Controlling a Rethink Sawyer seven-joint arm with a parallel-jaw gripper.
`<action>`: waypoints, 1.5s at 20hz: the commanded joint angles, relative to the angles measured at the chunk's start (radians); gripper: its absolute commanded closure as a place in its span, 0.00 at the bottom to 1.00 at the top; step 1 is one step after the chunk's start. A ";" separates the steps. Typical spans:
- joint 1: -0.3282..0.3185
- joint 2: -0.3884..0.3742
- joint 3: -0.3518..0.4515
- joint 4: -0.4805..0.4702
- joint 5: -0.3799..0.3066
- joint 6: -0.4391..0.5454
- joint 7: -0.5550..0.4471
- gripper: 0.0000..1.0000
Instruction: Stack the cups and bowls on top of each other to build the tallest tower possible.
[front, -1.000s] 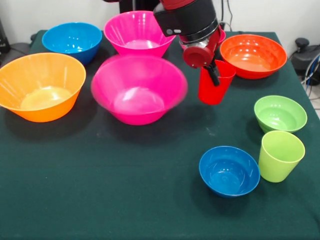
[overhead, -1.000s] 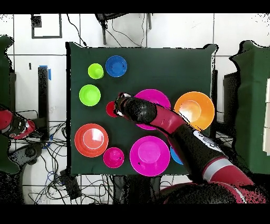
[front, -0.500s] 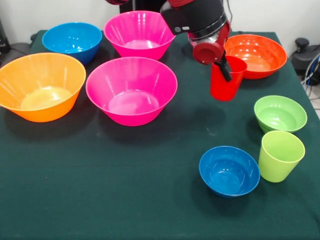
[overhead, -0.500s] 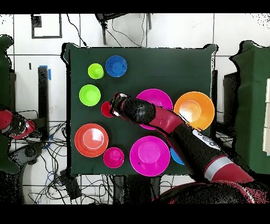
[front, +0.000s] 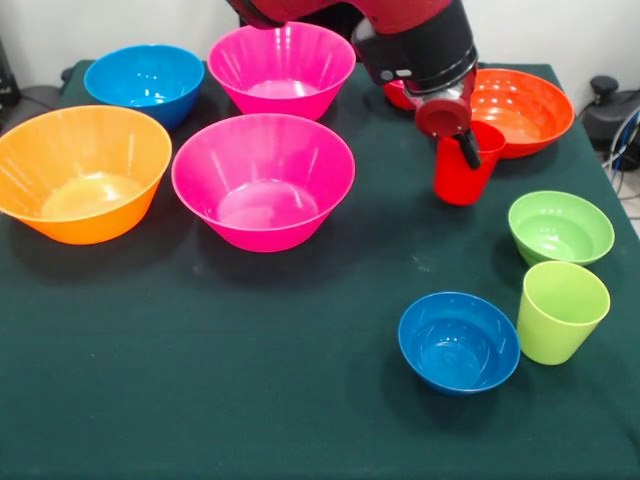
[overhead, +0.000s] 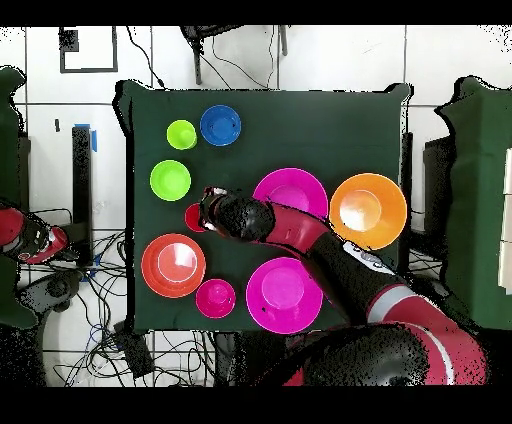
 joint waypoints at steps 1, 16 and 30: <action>0.052 0.039 -0.092 -0.104 -0.079 -0.069 0.205 1.00; 0.117 -0.017 -0.173 -0.087 -0.120 -0.134 0.237 1.00; 0.071 -0.133 -0.165 0.144 -0.209 -0.246 0.275 1.00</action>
